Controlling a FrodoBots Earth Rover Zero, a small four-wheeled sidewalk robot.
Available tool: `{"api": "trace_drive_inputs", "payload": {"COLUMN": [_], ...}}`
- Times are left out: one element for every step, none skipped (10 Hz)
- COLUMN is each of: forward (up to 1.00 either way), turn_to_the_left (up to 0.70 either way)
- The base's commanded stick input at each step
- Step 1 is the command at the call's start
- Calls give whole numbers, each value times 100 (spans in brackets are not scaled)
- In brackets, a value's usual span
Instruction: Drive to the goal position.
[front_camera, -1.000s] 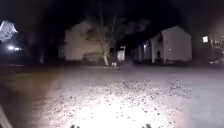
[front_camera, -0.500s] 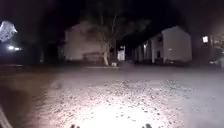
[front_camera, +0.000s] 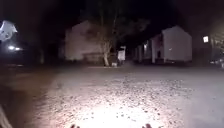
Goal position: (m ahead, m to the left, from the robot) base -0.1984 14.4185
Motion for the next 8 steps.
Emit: {"api": "trace_drive_inputs", "payload": {"forward": [0, 0, 0, 0, 0, 0, 0, 0], "turn_to_the_left": [70, 70, 70, 70, 70, 70, 70, 70]}}
